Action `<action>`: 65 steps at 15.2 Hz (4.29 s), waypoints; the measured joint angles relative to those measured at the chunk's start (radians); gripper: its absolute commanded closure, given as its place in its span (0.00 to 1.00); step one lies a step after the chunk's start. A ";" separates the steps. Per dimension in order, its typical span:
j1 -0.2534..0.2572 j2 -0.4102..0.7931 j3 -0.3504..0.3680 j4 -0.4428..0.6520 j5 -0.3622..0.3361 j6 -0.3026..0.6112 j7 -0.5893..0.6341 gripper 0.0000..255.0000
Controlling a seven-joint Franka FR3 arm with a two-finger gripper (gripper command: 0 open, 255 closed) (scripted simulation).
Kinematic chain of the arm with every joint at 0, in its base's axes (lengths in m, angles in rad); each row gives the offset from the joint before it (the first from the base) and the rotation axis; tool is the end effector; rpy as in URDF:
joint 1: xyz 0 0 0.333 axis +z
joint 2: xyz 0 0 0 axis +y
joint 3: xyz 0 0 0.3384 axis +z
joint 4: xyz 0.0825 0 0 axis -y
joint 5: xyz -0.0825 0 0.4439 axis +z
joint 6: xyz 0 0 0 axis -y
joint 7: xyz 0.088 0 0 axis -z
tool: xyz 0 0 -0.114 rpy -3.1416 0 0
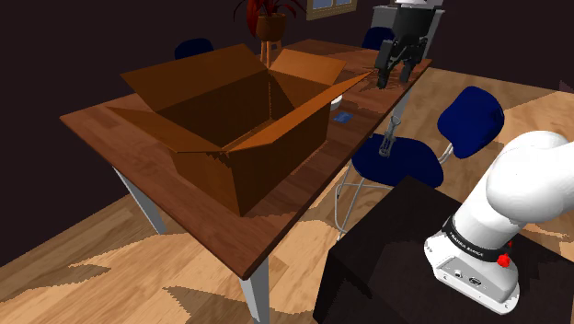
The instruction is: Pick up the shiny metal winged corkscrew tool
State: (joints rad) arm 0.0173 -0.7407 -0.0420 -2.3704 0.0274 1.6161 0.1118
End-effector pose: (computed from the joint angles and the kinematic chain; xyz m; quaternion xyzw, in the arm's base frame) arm 0.3670 -0.0090 0.5793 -0.9976 0.0633 0.0084 0.0275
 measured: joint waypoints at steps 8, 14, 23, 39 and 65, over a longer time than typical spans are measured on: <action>-0.055 -0.032 -0.082 -0.173 -0.070 0.204 -0.074 0.00; -0.117 -0.012 -0.180 -0.310 -0.141 0.430 -0.151 0.00; -0.182 0.172 -0.376 -0.408 -0.209 0.821 -0.299 0.00; 0.370 0.851 -1.007 -0.213 0.941 1.220 -1.372 0.00; 0.365 0.659 -1.064 -0.272 0.448 1.272 -0.994 1.00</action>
State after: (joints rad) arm 0.3826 -0.0816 -1.1059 -2.6429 0.4754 2.8880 -0.8823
